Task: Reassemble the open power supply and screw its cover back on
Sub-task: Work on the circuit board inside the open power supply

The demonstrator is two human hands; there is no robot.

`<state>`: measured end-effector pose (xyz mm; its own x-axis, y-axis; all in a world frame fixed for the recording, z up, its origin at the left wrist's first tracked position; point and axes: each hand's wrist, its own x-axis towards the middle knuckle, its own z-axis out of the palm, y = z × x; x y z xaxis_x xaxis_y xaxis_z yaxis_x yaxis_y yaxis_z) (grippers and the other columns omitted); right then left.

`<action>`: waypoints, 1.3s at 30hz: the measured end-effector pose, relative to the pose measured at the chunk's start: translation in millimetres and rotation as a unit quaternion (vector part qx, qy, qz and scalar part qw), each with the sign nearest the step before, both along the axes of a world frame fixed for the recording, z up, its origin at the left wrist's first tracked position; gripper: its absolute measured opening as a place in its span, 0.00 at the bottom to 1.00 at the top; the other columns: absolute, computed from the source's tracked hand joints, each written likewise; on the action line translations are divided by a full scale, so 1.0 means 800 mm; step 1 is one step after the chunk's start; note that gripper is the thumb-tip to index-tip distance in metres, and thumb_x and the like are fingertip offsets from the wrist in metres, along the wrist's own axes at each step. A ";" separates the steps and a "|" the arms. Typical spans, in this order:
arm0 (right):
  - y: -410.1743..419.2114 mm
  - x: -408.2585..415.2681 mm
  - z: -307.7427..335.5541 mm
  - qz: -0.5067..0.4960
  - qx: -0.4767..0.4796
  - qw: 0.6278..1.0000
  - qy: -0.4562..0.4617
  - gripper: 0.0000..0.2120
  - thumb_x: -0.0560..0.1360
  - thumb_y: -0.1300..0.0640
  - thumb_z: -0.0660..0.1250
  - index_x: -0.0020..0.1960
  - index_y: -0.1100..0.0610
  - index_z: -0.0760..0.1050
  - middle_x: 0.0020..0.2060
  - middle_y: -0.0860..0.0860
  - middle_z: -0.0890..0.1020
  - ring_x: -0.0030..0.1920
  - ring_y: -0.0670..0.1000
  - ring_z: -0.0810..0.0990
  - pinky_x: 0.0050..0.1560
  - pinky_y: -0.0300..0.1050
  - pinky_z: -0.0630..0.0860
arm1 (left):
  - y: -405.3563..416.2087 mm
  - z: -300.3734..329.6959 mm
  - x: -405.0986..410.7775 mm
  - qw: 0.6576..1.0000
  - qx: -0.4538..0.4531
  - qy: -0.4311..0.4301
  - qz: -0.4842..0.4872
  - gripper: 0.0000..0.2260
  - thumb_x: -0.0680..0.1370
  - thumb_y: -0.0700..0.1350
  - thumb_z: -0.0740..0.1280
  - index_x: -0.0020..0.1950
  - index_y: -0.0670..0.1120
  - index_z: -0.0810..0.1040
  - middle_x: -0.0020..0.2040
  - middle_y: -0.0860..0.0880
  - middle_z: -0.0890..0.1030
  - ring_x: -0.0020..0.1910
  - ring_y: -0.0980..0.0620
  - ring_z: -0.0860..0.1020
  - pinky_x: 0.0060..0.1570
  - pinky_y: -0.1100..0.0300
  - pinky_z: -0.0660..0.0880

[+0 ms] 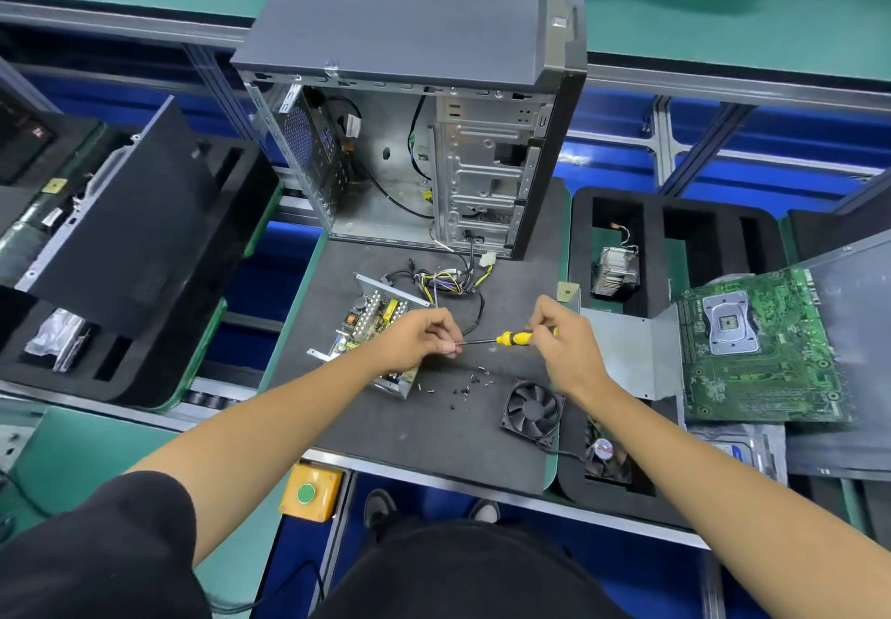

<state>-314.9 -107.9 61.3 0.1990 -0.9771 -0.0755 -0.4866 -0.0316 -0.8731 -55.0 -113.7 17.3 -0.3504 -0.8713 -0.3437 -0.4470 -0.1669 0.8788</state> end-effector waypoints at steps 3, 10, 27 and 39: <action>-0.005 0.005 0.003 0.005 -0.005 1.000 -0.002 0.04 0.69 0.57 0.58 0.37 0.50 0.68 0.34 0.55 0.77 0.39 0.61 0.73 0.37 0.54 0.71 | 0.003 0.002 0.004 0.999 0.022 0.035 0.016 0.07 0.79 0.27 0.66 0.50 0.37 0.78 0.44 0.39 0.84 0.41 0.55 0.84 0.47 0.63 0.80; -0.010 0.016 0.008 0.017 -0.006 1.000 -0.018 0.04 0.69 0.56 0.57 0.37 0.50 0.69 0.32 0.52 0.75 0.35 0.53 0.70 0.37 0.48 0.67 | 0.009 0.002 0.015 0.995 0.047 0.074 0.054 0.08 0.80 0.26 0.64 0.49 0.38 0.78 0.43 0.42 0.84 0.40 0.54 0.84 0.48 0.61 0.81; -0.119 0.149 0.120 0.236 -0.027 0.970 0.047 0.06 0.72 0.64 0.64 0.37 0.61 0.69 0.33 0.64 0.77 0.29 0.48 0.73 0.32 0.44 0.70 | -0.004 0.041 0.108 0.990 -0.001 0.122 0.065 0.07 0.80 0.33 0.69 0.54 0.43 0.76 0.42 0.45 0.83 0.55 0.48 0.85 0.49 0.62 0.76; -0.093 0.205 0.072 0.196 -0.016 0.980 0.020 0.06 0.68 0.59 0.62 0.35 0.60 0.67 0.30 0.55 0.73 0.38 0.62 0.77 0.37 0.50 0.73 | -0.013 0.001 0.188 0.991 0.053 0.115 -0.055 0.05 0.79 0.33 0.70 0.53 0.40 0.79 0.48 0.38 0.85 0.54 0.46 0.86 0.55 0.56 0.81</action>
<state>-150.6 -182.7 119.2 0.5564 -0.8287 -0.0615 -0.4651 -0.2492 -0.8495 95.2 -124.2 17.9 -0.5199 -0.7873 -0.3313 -0.2582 -0.2249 0.9396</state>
